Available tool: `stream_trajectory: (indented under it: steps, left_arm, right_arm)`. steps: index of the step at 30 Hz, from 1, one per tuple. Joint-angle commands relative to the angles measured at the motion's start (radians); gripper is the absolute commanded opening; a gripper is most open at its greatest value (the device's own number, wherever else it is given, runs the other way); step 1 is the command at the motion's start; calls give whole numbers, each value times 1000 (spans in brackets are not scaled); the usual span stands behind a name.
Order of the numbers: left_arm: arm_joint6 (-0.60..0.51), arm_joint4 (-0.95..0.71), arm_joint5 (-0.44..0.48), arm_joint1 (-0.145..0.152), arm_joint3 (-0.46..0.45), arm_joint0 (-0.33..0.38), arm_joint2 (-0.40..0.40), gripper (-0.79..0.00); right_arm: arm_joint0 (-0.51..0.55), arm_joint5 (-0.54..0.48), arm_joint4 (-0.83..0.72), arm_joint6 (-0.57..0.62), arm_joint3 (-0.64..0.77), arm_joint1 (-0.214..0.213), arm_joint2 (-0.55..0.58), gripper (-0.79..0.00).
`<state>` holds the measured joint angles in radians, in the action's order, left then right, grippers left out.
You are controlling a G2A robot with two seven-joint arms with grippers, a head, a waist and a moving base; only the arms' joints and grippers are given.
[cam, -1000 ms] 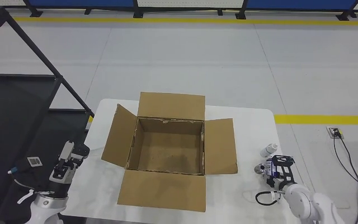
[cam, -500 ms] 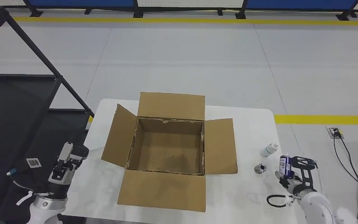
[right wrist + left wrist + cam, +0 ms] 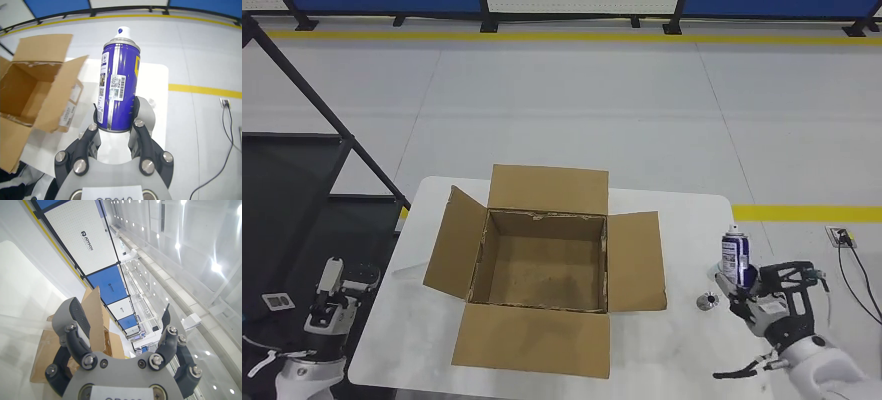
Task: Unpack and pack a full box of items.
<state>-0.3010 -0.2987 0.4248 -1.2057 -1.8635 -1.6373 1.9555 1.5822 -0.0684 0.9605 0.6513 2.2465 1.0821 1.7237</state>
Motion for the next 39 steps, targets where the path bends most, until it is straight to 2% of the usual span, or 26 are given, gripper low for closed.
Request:
stream_trajectory:
  steps: [1,4,8,12,17,20,24,32,33,37,39]
  left_arm:
    - [-3,-17,11,0,5,-10,17,0]
    - [-16,-40,27,-1,12,-28,35,0]
    - [-23,-45,32,-1,15,-37,41,0]
    - [-23,-45,32,-1,15,-37,41,0]
    - [-23,-45,32,-1,15,-37,41,0]
    - [-23,-45,32,-1,15,-37,41,0]
    - [-23,-45,32,-1,15,-37,41,0]
    - [-23,-45,32,-1,15,-37,41,0]
    - [-23,-45,32,-1,15,-37,41,0]
    - [-23,-45,32,-1,15,-37,41,0]
    - [-23,-45,32,-1,15,-37,41,0]
  right_arm:
    - [-92,-37,42,84,-5,-3,-85,-785]
    - [-268,-81,75,199,-65,0,-254,-785]
    - [-552,-76,93,338,-240,28,-513,-785]
    - [-818,-42,61,406,-454,85,-752,-785]
    - [-1064,-40,-44,423,-725,175,-980,-785]
    - [-1168,-52,-110,413,-880,237,-1093,-785]
    - [-1259,-15,-119,365,-1075,323,-1219,-785]
    - [-1330,-138,-218,260,-1401,455,-1321,-785]
    - [-1333,-144,-224,249,-1427,468,-1328,-739]
    - [-1346,-172,-239,219,-1519,510,-1342,-459]
    - [-1351,-182,-243,209,-1557,528,-1346,-354]
